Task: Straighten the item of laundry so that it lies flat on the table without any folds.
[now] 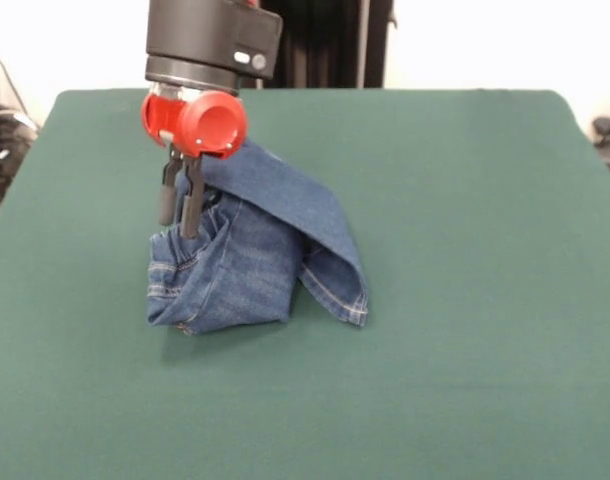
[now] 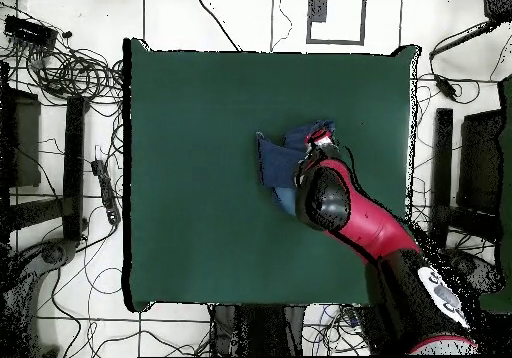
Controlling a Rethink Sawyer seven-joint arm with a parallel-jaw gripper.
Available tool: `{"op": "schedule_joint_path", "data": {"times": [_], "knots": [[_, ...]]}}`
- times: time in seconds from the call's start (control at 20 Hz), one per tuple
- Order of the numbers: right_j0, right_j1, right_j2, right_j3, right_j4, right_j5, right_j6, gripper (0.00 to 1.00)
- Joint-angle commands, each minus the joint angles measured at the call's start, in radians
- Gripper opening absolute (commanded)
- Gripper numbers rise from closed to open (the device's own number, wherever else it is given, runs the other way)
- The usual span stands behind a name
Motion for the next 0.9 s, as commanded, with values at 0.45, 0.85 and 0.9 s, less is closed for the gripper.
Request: {"op": "schedule_joint_path", "data": {"times": [0.45,0.85,0.9], "knots": [[0.064,0.089,0.092,0.07,0.003,-0.051,0.197,1.0],[0.114,0.117,0.035,0.063,0.04,-0.038,0.19,1.0],[0.121,0.113,0.023,0.061,0.043,-0.022,0.18,1.0]]}}
